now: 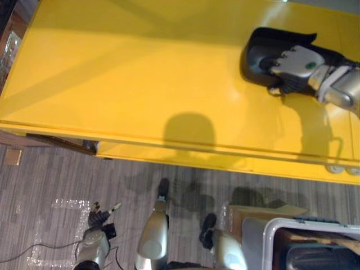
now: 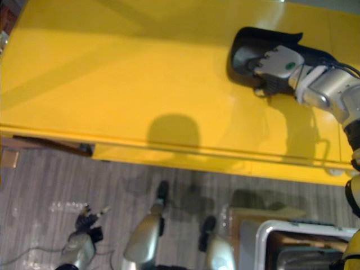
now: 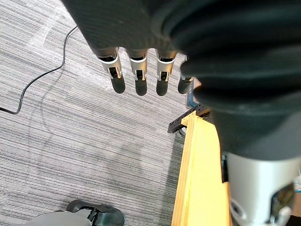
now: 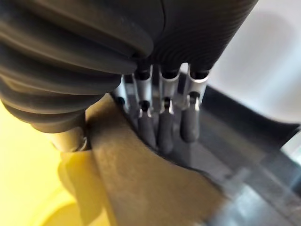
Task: Walk over and take plastic housings, then place them on the shelf
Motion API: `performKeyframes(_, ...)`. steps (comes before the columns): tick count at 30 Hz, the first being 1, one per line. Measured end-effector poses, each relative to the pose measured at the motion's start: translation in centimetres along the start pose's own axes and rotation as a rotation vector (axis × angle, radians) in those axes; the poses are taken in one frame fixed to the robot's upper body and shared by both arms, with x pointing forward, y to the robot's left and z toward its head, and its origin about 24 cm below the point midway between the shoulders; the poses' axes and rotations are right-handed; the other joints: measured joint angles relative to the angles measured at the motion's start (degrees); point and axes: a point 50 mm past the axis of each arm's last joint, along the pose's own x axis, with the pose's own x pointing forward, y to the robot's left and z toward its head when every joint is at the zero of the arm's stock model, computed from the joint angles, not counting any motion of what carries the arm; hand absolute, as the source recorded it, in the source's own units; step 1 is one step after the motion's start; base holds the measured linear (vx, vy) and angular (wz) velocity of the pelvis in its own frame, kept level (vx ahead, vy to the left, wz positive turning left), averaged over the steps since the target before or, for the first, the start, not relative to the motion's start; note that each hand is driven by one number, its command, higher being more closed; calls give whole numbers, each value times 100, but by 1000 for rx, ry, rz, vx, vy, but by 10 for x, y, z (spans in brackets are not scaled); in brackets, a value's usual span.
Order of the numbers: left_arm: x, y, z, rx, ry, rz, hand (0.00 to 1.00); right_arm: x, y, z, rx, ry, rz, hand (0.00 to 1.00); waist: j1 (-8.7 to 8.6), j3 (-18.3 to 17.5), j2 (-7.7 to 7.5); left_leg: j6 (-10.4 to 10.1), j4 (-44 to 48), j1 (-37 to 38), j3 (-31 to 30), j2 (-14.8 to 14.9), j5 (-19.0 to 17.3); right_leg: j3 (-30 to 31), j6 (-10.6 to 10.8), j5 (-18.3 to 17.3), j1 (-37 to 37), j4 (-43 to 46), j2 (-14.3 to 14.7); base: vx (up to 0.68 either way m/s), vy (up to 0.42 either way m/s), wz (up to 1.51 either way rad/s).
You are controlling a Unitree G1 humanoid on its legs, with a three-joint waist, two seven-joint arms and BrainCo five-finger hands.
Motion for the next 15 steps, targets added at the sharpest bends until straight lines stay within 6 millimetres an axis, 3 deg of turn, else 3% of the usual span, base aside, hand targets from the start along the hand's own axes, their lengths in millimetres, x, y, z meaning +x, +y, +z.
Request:
performKeyframes(10,-5,6,-7,2,-1,2,0,-23,15,-12,57,113,-50,0,-26,-23,-42,37,-3,45,124,-3,-26,48,28,60,59,-103,-17,1,0,-3)
performKeyframes(15,-9,14,-16,1,13,19,0,-42,-3,-10,282,163,-282,0,-271,-96,-169,50,-4,49,315,-5,-35,194,60,197,70,-315,-19,26,6,-13)
